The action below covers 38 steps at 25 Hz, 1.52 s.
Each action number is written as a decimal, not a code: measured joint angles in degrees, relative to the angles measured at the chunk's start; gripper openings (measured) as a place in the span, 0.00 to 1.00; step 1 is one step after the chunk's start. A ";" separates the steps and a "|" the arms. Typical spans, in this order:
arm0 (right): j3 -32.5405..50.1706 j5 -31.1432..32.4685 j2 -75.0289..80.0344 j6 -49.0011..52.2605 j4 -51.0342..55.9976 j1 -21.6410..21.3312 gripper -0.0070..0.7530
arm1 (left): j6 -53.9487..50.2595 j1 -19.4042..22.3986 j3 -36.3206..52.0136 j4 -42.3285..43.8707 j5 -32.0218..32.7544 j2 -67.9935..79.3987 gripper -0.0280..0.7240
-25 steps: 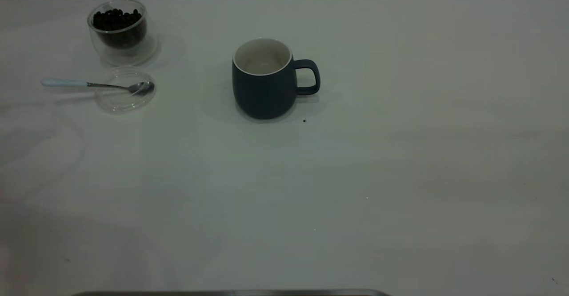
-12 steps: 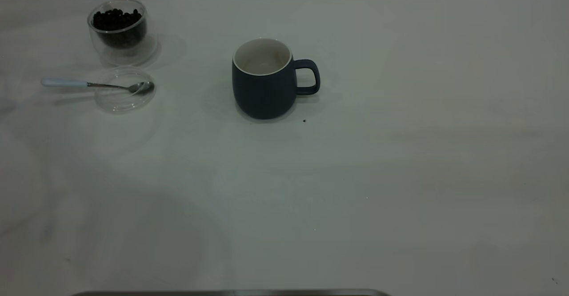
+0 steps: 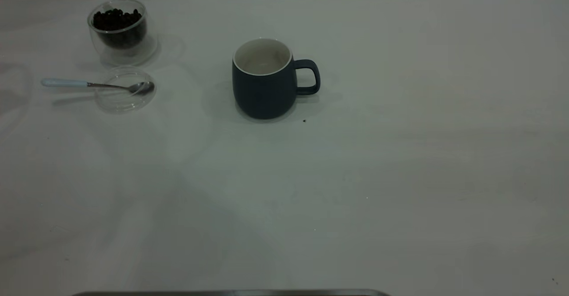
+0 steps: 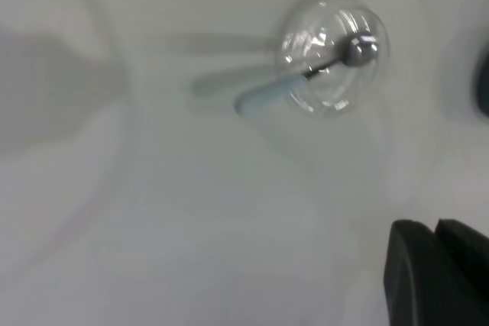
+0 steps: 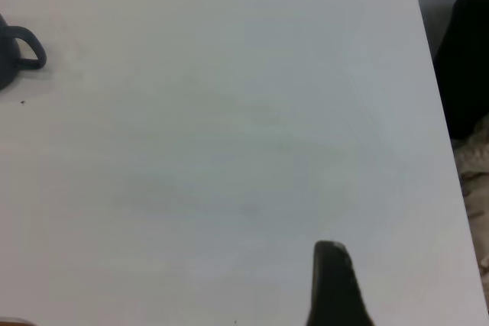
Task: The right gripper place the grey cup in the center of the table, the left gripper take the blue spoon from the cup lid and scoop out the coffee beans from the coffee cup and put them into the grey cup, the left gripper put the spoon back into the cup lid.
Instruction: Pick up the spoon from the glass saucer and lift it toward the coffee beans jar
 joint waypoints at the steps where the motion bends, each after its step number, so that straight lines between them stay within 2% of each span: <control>1: 0.00 0.00 0.00 0.00 0.00 0.00 0.61 | 0.04 -0.18 2.86 0.25 0.00 -2.67 0.13; 4: 0.00 0.00 0.00 0.00 0.00 0.00 0.61 | 1.71 -0.15 12.19 0.75 -2.44 -9.56 0.13; 7: 0.00 0.00 0.00 0.00 0.00 0.00 0.61 | 6.03 0.66 23.56 1.27 -11.48 -13.51 0.13; 9: 0.00 0.00 0.00 0.00 0.00 0.00 0.61 | 13.43 0.81 29.93 0.82 -19.47 -13.76 0.13; 12: 0.00 0.00 0.00 0.00 0.00 0.00 0.61 | 25.14 1.01 33.30 -5.58 -27.31 -11.74 0.13; 14: 0.00 0.00 0.00 0.00 0.00 0.00 0.61 | 30.60 1.72 31.86 -11.13 -26.96 -8.60 0.13; 16: 0.00 0.00 0.00 0.00 0.00 0.00 0.61 | 33.72 2.90 28.45 -14.24 -22.91 -4.71 0.13; 19: 0.00 0.00 0.00 0.00 0.00 0.00 0.61 | 34.31 4.86 22.05 -15.52 -17.17 1.22 0.13; 22: 0.00 0.00 0.00 0.00 0.00 0.00 0.61 | 34.31 6.07 17.65 -15.58 -14.23 5.40 0.13; 29: 0.00 0.00 0.00 0.00 0.00 0.00 0.61 | 34.26 6.19 16.27 -16.29 -17.82 7.17 0.16; 33: 0.00 0.00 0.00 0.00 0.00 0.00 0.61 | 34.95 6.23 16.27 -17.29 -18.77 7.17 0.29; 38: 0.00 0.00 0.00 0.00 0.00 0.00 0.61 | 35.88 6.23 16.27 -18.69 -23.23 7.17 0.61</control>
